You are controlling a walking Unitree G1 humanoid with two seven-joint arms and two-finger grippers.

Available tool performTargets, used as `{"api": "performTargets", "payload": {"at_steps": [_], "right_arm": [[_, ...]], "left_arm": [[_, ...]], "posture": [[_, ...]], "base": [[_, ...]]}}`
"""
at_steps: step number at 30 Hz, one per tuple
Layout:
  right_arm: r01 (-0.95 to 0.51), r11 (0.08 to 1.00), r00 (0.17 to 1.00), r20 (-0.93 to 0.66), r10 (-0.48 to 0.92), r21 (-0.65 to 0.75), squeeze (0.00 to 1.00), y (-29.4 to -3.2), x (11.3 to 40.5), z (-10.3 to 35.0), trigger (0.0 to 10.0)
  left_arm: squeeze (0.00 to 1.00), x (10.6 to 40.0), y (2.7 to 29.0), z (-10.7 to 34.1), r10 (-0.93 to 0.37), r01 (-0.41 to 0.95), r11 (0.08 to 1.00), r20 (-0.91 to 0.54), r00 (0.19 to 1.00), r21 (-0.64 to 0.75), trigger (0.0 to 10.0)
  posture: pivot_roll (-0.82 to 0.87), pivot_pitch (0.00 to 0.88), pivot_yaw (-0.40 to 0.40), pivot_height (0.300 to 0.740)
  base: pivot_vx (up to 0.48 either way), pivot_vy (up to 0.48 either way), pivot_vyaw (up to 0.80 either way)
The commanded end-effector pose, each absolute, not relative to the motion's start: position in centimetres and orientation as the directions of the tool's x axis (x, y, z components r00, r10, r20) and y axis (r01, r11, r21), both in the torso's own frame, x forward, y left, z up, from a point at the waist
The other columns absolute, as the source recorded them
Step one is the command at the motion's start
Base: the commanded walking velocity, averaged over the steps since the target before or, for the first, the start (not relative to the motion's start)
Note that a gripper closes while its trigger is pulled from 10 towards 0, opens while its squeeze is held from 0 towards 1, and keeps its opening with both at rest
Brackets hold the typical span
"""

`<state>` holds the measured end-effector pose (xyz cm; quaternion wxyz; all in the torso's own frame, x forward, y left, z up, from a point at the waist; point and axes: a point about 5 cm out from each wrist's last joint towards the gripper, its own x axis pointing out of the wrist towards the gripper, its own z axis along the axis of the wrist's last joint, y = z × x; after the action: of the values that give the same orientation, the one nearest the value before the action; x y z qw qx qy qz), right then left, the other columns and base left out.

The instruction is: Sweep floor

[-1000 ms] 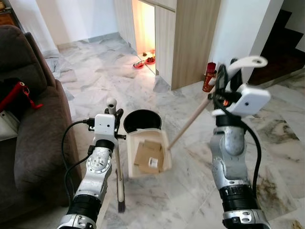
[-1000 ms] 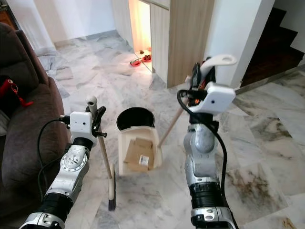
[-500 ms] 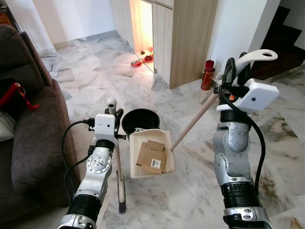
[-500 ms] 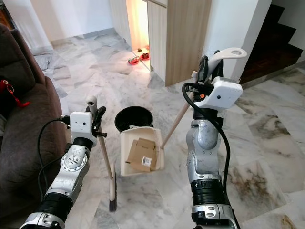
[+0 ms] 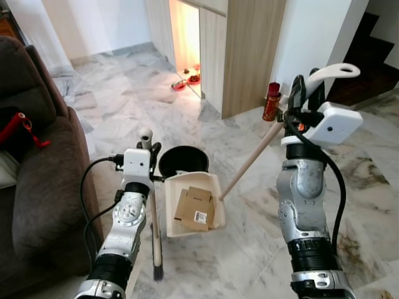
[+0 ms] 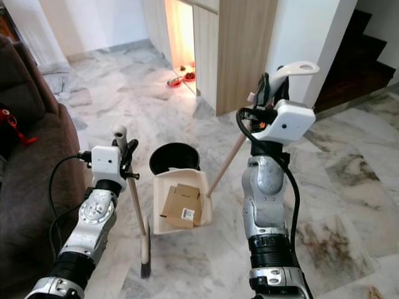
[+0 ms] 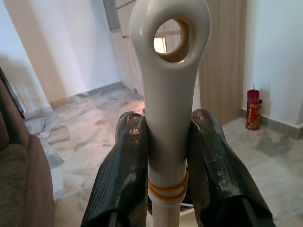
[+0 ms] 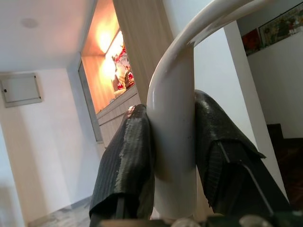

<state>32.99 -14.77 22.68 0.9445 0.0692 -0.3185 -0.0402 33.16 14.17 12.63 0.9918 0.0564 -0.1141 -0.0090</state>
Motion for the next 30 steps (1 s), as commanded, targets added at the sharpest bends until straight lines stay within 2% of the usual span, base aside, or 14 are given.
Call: {"api": "performTargets", "payload": {"at_steps": [1, 30], "right_arm": [[-0.003, 0.985, 0.736, 0.667, -0.116, 0.174, 0.0, -14.28, 32.57, 24.81, 10.0], [-0.001, 0.986, 0.738, 0.665, -0.112, 0.167, 0.0, -14.25, 32.57, 24.82, 10.0]], "left_arm": [[0.0, 33.49, 14.51, 13.77, -0.024, -0.011, 0.992, 0.267, 0.963, 0.128, 10.0], [0.0, 33.49, 14.51, 13.77, -0.023, -0.012, 0.992, 0.267, 0.963, 0.128, 10.0]], "posture": [[-0.05, 0.0, 0.065, 0.74], [-0.06, 0.0, 0.065, 0.74]], "base": [[0.341, 0.0, 0.0], [0.346, 0.0, 0.0]]}}
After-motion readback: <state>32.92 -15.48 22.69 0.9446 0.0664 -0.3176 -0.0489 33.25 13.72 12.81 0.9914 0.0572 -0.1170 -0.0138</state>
